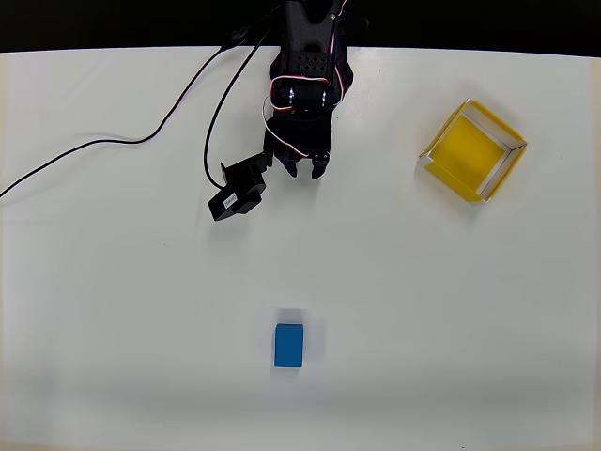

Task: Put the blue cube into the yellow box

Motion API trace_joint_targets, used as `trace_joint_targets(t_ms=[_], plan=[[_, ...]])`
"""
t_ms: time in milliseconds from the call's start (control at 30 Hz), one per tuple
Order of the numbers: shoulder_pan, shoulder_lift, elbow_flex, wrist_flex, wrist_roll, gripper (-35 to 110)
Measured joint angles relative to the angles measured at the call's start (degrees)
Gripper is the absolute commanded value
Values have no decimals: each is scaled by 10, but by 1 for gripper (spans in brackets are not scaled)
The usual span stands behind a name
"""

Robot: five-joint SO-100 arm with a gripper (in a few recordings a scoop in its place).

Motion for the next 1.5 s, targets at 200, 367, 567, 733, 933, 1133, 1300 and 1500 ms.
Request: trace_joint_targets(t_ms=[200, 367, 567, 733, 933, 1133, 1300, 1500], plan=[[0, 0, 0, 0, -12, 6], [0, 0, 0, 0, -14, 7], [-6, -1, 0, -4, -40, 9], [2, -73, -1, -137, -79, 16], [12, -229, -13, -359, -91, 24], [20, -481, -131, -617, -67, 35], [23, -655, -209, -820, -40, 41], [31, -809, -322, -911, -19, 45]])
